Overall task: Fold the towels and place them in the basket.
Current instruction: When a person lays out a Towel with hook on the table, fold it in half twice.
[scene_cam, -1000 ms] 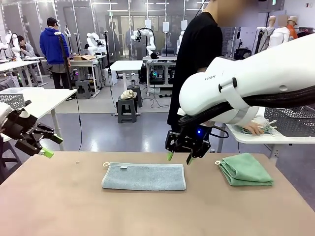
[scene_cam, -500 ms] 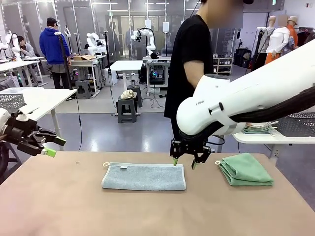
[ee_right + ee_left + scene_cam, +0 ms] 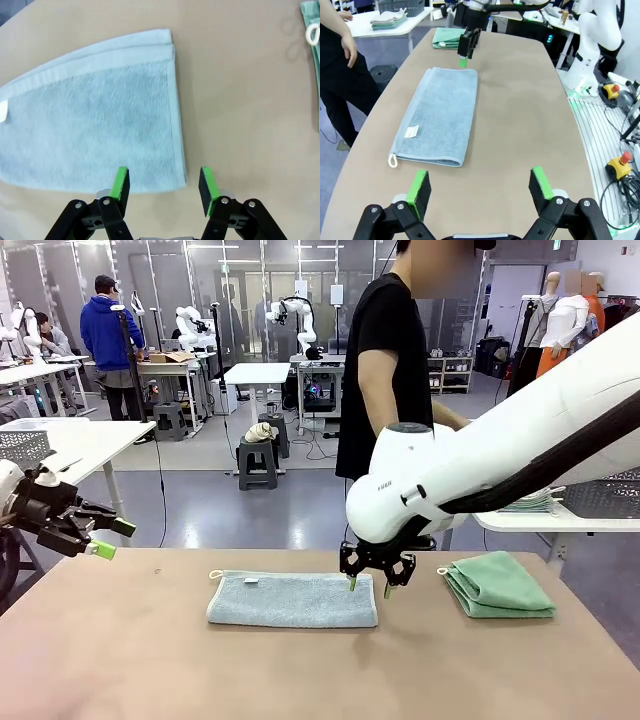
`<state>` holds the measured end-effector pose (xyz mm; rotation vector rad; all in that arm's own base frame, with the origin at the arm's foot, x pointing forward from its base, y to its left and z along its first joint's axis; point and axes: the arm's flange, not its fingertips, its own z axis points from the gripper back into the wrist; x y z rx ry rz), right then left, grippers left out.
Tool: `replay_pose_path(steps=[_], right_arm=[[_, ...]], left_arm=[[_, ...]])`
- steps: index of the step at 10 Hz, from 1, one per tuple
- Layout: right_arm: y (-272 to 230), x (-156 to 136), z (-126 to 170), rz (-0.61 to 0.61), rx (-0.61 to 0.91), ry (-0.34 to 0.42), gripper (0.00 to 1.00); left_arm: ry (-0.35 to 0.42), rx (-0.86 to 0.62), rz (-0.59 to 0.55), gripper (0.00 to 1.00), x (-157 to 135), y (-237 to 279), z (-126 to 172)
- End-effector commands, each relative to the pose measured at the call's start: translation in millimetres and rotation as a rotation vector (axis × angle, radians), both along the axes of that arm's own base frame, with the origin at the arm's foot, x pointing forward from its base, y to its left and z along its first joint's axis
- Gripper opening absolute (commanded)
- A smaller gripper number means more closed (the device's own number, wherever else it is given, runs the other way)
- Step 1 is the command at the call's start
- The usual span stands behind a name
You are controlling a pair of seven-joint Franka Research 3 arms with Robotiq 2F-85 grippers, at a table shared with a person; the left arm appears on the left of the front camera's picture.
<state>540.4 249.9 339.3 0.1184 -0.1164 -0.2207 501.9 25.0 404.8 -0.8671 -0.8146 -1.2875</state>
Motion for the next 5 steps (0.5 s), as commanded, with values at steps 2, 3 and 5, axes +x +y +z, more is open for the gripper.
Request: replay_pose_path(steps=[2,3,5], right_arm=[[9,29,-23,-0.032,-0.049,-0.046,0.71],[8,32,-27,-0.015,-0.051,-0.051,0.71],[8,38,-32,0.014,-0.063,-0.053,0.71]], left_arm=[[-0.006,0.003,0.003,1.00,-4,0,3],[-0.006,0.003,0.003,1.00,-4,0,3],[-0.006,0.003,0.003,1.00,-4,0,3]])
